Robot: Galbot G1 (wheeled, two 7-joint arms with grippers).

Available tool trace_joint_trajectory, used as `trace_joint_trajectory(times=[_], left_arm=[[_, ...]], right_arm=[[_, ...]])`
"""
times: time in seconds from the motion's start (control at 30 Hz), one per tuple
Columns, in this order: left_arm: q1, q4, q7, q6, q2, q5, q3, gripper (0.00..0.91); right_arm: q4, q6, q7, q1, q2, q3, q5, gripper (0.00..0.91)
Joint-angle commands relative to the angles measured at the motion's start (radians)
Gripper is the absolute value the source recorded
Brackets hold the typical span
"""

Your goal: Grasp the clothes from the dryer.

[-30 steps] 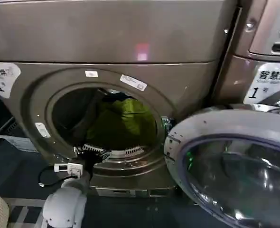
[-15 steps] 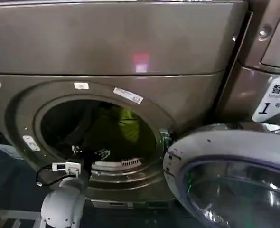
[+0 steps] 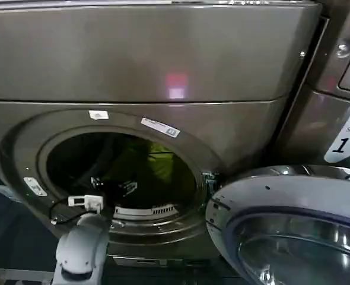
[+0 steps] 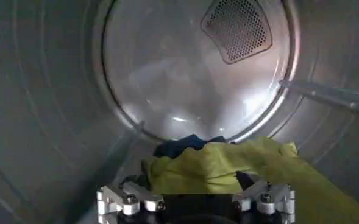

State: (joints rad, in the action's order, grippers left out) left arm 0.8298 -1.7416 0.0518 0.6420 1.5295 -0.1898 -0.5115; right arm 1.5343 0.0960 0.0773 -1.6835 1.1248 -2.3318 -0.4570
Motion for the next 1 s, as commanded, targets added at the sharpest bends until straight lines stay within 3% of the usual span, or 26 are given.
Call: trace_joint_trajectory(times=[0.03,0.2,0.3,0.33,0.47,0.5,0.57,0.67,0.73,0.83,1.0], left_arm=[[-0.259,0.370,0.018,-0.103,0.010,-0.039,-0.002,0.907],[-0.308,0.456,0.064,-0.141,0.019,-0.146,-0.002,0.907],[-0.321,0.481,0.275,-0.137,0.014,-0.360,-0.012,0.907],[-0.323,0.484,0.397,-0.172,0.000,-0.470,-0.006,0.907],[-0.334,0.501,0.759,-0.551,-0.008,-1.009,-0.023,0.907],[-0.340,0.505,0.792,-0.578,-0.006,-1.051,-0.034,0.907],[-0.378,0.524,0.882,-0.759,0.000,-1.101,-0.058,0.907],[-0.426,0.559,0.956,-0.940,-0.004,-1.157,-0.068,0.907],[-0.453,0.566,1.096,-0.980,-0.018,-1.136,-0.056,0.907],[-0.487,0.591,1.286,-0.925,-0.029,-1.044,-0.039,0.907],[-0.523,0.617,1.297,-0.996,-0.028,-1.079,-0.025,0.907]], right_arm=[[0.002,-0.003,0.000,0.003,-0.001,0.006,0.004,0.907],[0.004,-0.004,0.000,0.002,0.002,0.008,0.004,0.907],[0.003,-0.005,0.000,0.002,0.002,0.009,0.006,0.907],[0.003,-0.005,0.000,0.002,0.001,0.010,0.006,0.907],[0.014,-0.007,0.000,0.006,0.005,0.025,0.012,0.907],[0.018,-0.006,0.001,0.007,0.007,0.028,0.012,0.907],[0.016,-0.006,0.001,0.007,0.004,0.029,0.013,0.907],[0.011,-0.010,0.000,0.000,0.001,0.029,0.015,0.907],[0.016,-0.013,0.000,-0.001,0.001,0.030,0.016,0.907],[0.020,-0.012,0.000,0.002,0.001,0.033,0.017,0.907],[0.016,-0.012,0.000,-0.001,-0.002,0.033,0.020,0.907]])
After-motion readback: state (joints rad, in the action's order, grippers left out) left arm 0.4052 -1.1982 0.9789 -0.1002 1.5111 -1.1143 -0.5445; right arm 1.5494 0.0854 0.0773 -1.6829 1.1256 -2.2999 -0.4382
